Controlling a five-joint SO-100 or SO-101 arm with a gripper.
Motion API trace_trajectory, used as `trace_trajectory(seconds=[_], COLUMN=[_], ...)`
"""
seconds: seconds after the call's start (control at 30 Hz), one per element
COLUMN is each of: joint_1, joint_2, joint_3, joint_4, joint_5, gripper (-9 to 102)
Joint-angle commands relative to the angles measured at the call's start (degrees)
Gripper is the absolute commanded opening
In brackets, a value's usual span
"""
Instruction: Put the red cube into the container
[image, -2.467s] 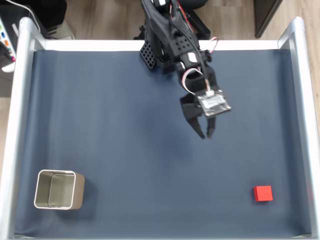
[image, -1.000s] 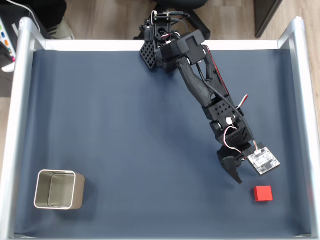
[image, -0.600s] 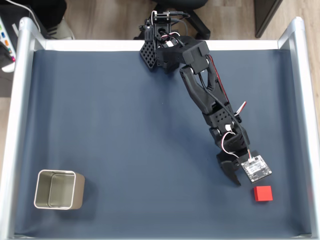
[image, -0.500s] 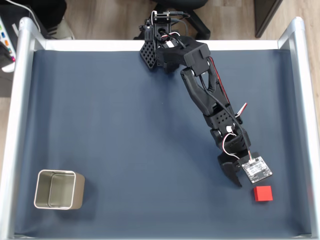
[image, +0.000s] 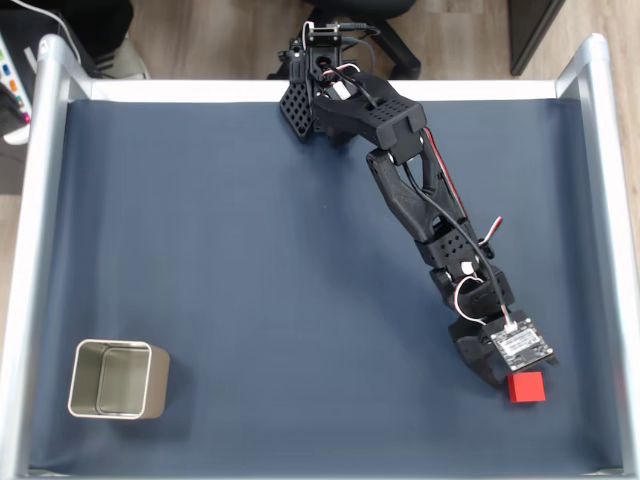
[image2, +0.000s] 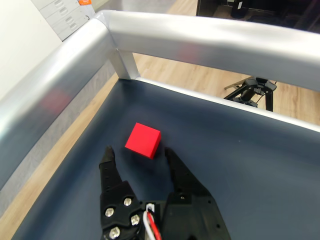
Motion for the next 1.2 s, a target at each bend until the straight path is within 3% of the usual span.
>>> trace_trajectory(seconds=[0.0,0.83,1.17], joint_1=[-0.62,-0.53,-0.44], joint_2=[0.18,-4.75,-5.10], joint_3=[-4.13,-10.46,-10.55], joint_4=[-1.14,-1.67,-2.02], joint_5=[-0.35,-12.04,-13.89], gripper=[35,32,21])
